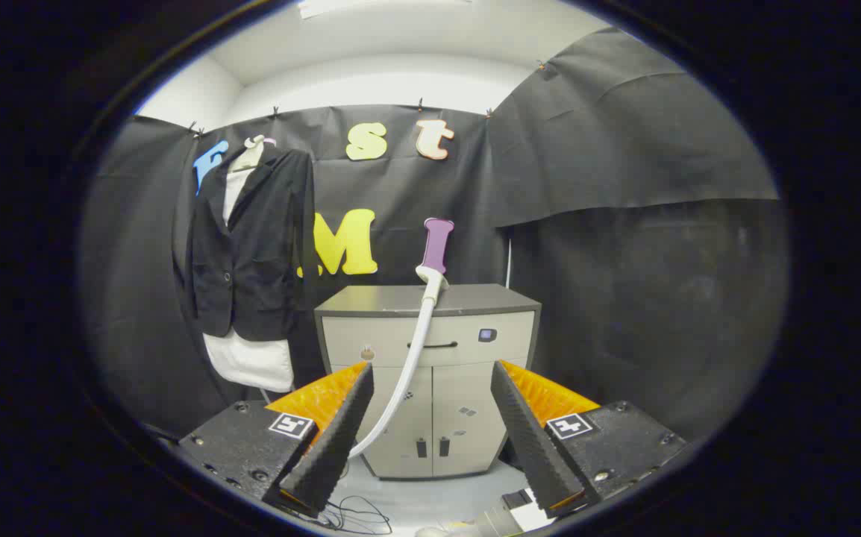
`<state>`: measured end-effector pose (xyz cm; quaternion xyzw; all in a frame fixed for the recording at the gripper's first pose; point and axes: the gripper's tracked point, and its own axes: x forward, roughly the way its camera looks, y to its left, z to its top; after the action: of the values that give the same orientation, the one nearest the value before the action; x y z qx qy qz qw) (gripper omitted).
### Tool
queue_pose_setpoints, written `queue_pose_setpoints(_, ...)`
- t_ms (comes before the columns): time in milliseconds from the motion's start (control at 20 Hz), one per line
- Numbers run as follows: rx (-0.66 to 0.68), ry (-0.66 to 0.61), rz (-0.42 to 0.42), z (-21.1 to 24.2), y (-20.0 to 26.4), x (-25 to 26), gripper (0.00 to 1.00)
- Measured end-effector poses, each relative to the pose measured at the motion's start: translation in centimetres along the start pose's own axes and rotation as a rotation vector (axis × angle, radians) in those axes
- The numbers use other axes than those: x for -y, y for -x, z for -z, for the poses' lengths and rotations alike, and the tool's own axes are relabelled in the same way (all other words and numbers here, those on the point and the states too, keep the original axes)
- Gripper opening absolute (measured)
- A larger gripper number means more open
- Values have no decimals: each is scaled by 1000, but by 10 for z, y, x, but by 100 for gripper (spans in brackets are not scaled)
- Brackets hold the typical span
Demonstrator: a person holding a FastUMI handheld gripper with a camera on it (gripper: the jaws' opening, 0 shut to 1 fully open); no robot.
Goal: Iron the clothes twice with a garment steamer, once on the left side and once on the right side.
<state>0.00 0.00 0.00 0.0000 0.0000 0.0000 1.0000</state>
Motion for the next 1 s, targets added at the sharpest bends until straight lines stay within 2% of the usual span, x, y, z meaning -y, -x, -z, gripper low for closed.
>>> queue_pose_setpoints(1000, 17, -3, 9, -18, 2, -11, 99)
